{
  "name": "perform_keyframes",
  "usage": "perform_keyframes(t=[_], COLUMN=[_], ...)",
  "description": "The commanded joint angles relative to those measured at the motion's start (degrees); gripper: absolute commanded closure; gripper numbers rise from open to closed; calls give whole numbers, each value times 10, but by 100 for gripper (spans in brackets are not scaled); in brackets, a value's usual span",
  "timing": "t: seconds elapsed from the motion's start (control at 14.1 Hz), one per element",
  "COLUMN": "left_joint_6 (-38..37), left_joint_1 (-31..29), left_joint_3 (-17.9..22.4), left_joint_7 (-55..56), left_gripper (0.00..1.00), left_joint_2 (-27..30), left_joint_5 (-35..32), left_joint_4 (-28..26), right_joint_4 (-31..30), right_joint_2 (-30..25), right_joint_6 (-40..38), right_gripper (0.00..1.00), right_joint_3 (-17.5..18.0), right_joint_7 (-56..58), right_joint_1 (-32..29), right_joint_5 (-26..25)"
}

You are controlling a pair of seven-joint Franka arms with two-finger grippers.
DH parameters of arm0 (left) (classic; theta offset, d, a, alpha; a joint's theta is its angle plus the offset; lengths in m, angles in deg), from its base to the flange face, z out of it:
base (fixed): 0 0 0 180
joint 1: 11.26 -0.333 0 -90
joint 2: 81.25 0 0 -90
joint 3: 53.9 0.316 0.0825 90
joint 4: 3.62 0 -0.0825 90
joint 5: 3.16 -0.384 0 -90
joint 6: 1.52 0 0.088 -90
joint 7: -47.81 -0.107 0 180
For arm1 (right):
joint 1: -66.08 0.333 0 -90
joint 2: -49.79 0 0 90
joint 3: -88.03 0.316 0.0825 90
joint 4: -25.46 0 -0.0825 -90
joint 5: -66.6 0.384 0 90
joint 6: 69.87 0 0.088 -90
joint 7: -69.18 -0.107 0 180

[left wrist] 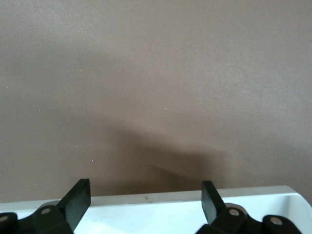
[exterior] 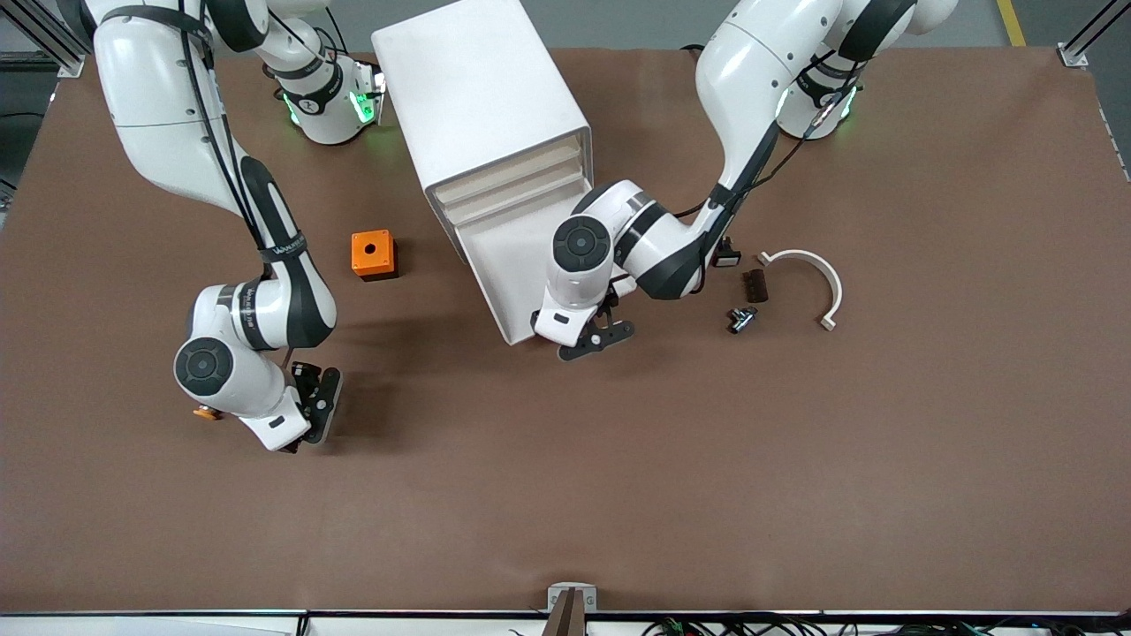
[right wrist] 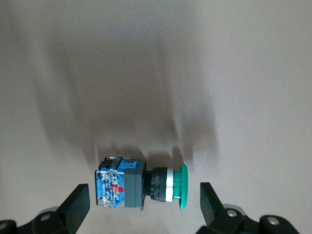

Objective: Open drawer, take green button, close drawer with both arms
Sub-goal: 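Lower the green button beside the red button with the right gripper, then open the right gripper and withdraw while the left gripper releases the drawer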

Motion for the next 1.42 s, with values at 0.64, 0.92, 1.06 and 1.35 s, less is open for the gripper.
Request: perform_keyframes(t=[0.64,0.92,1.06,1.35], left_joint_6=[1,-5,-11,-24], left_joint_1=[-9,-2,-1,21], left_joint_3=[1,-15,-30,-39], left_joint_7=[-45,-42,-41,-39], left_gripper=[0,0,0,0], left_joint_2=[-22,-21,-20,-21], left_joint_5=[12,31,42,71], left_joint_4=[5,4,4,5], right_joint_4=[3,9,8,14], right_joint_2=[-82,-144,-164,-197], right_joint_6=[-134,-238,-267,-330], right_gripper=[0,0,0,0], right_joint_3=[-2,-2,-2,0], right_joint_7=[-98,-235,-271,-399], right_joint_1=[-43,-43,-44,-39], right_joint_5=[4,4,4,5])
